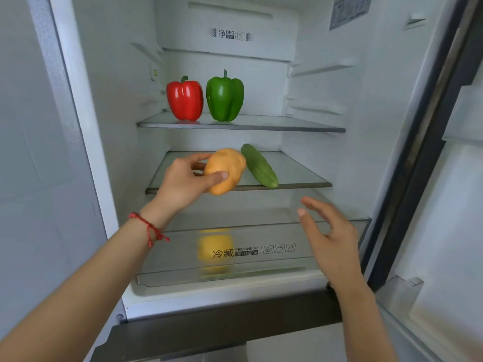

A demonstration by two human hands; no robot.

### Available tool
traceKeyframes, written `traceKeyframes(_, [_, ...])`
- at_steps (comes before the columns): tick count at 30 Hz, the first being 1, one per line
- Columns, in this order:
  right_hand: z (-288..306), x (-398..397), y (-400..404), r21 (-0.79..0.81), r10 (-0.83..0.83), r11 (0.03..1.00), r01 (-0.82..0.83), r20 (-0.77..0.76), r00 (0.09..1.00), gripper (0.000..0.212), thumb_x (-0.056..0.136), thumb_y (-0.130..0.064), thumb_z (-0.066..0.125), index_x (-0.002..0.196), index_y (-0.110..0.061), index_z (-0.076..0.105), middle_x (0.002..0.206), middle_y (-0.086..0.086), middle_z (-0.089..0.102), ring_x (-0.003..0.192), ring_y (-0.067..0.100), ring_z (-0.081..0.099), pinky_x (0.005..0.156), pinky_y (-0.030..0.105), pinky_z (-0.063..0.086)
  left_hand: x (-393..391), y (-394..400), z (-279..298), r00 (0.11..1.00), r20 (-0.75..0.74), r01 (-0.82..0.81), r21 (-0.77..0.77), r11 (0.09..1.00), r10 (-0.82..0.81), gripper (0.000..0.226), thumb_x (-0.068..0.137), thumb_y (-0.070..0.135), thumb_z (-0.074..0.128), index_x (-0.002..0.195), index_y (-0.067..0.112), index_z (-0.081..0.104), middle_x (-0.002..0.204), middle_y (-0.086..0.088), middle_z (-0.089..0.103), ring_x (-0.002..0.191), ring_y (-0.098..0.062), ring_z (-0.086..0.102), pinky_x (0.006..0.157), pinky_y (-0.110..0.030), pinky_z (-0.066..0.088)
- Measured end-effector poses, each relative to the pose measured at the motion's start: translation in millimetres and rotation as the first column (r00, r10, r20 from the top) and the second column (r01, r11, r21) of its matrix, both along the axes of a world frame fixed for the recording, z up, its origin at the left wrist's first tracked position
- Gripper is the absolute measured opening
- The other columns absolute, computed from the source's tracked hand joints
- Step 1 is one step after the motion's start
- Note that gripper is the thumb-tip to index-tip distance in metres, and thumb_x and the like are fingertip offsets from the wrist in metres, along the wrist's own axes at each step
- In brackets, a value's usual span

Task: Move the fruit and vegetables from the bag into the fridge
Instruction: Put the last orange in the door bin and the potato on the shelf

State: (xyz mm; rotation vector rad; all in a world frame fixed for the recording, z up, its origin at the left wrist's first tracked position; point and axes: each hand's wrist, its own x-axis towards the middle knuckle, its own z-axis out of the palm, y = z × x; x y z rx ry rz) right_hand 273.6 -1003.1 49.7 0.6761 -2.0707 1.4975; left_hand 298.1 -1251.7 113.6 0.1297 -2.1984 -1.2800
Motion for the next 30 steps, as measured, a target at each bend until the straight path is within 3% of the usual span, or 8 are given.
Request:
traceKeyframes(6, [8.2, -10.0, -10.6, -0.013, 0.025, 1.000, -0.025, 0.012, 1.000, 0.027, 0.087, -0.027, 0.058, 0.113, -0.024, 0.061, 0.104, -0.026, 0.056, 0.097, -0.025, 0.045, 0.082, -0.005, 0.032, -38.9, -22.1, 1.7, 0.984, 0.072, -0.159, -0.028, 0.987, 0.160, 0.062, 0.070, 0.032, 0.077, 0.123, 0.009, 0.054, 0.105, -0.011, 0.059, 0.096, -0.026, 0.061, 0.085, -0.041, 0.052])
traceKeyframes(8, [8.0, -11.5, -12.1, -0.006, 0.032, 0.999, -0.032, 0.014, 0.999, 0.029, 0.087, -0.029, 0.057, 0.115, -0.024, 0.061, 0.106, -0.023, 0.057, 0.099, -0.024, 0.046, 0.083, -0.005, 0.031, -46.3, -23.9, 3.5, 0.985, 0.113, -0.142, 0.067, 0.988, 0.134, 0.060, 0.072, 0.027, 0.076, 0.123, 0.005, 0.053, 0.108, -0.016, 0.059, 0.090, -0.030, 0.062, 0.072, -0.040, 0.057])
traceKeyframes(11, [7.0, -14.0, -13.1, 0.018, 0.032, 0.999, -0.032, 0.014, 0.999, 0.030, 0.087, -0.029, 0.056, 0.116, -0.023, 0.060, 0.112, -0.015, 0.060, 0.105, -0.014, 0.049, 0.085, -0.005, 0.031, -53.4, -25.0, 2.7, 0.980, 0.169, -0.136, 0.150, 0.979, 0.110, 0.060, 0.075, 0.023, 0.073, 0.125, 0.001, 0.049, 0.105, -0.016, 0.056, 0.085, -0.028, 0.060, 0.048, -0.024, 0.055])
traceKeyframes(12, [6.7, -14.7, -13.2, 0.020, 0.032, 0.999, -0.033, 0.017, 0.999, 0.030, 0.087, -0.029, 0.056, 0.116, -0.023, 0.060, 0.112, -0.014, 0.060, 0.105, -0.012, 0.049, 0.085, -0.005, 0.031, -56.2, -26.5, 1.6, 0.978, 0.175, -0.139, 0.148, 0.979, 0.112, 0.061, 0.076, 0.025, 0.073, 0.127, 0.000, 0.048, 0.106, -0.017, 0.057, 0.086, -0.028, 0.060, 0.050, -0.025, 0.055])
traceKeyframes(15, [5.5, -15.8, -12.9, 0.017, 0.031, 0.999, -0.032, 0.023, 0.999, 0.028, 0.087, -0.027, 0.057, 0.115, -0.023, 0.061, 0.110, -0.014, 0.060, 0.100, -0.016, 0.048, 0.083, -0.006, 0.031, -61.0, -30.7, -0.5, 0.970, 0.187, -0.169, 0.072, 0.983, 0.153, 0.063, 0.077, 0.034, 0.070, 0.126, 0.001, 0.049, 0.115, -0.018, 0.059, 0.097, -0.029, 0.060, 0.082, -0.039, 0.053])
traceKeyframes(17, [4.6, -16.5, -13.3, 0.014, 0.031, 0.999, -0.032, 0.030, 0.999, 0.028, 0.087, -0.027, 0.058, 0.115, -0.023, 0.061, 0.108, -0.015, 0.059, 0.098, -0.019, 0.046, 0.081, -0.006, 0.031, -60.9, -32.3, -0.9, 0.964, 0.204, -0.182, 0.035, 0.983, 0.171, 0.062, 0.079, 0.039, 0.067, 0.126, 0.001, 0.051, 0.117, -0.017, 0.060, 0.103, -0.031, 0.059, 0.093, -0.042, 0.047])
traceKeyframes(23, [1.8, -18.1, -15.9, 0.026, 0.038, 0.999, -0.039, 0.030, 0.999, 0.028, 0.087, -0.026, 0.058, 0.114, -0.022, 0.061, 0.108, -0.014, 0.059, 0.096, -0.020, 0.045, 0.078, -0.007, 0.031, -58.7, -30.7, -1.4, 0.955, 0.218, -0.196, -0.044, 0.980, 0.201, 0.074, 0.081, 0.044, 0.063, 0.135, -0.001, 0.038, 0.135, -0.018, 0.048, 0.118, -0.032, 0.050, 0.100, -0.037, 0.038])
traceKeyframes(30, [2.2, -17.9, -19.1, 0.047, 0.049, 0.998, -0.049, -0.004, 0.999, 0.028, 0.087, -0.026, 0.058, 0.115, -0.021, 0.061, 0.108, -0.013, 0.059, 0.098, -0.016, 0.047, 0.080, -0.007, 0.030, -58.1, -30.1, 1.6, 0.961, 0.190, -0.190, -0.064, 0.980, 0.199, 0.068, 0.083, 0.042, 0.061, 0.133, 0.002, 0.041, 0.133, -0.018, 0.050, 0.117, -0.030, 0.051, 0.097, -0.033, 0.037])
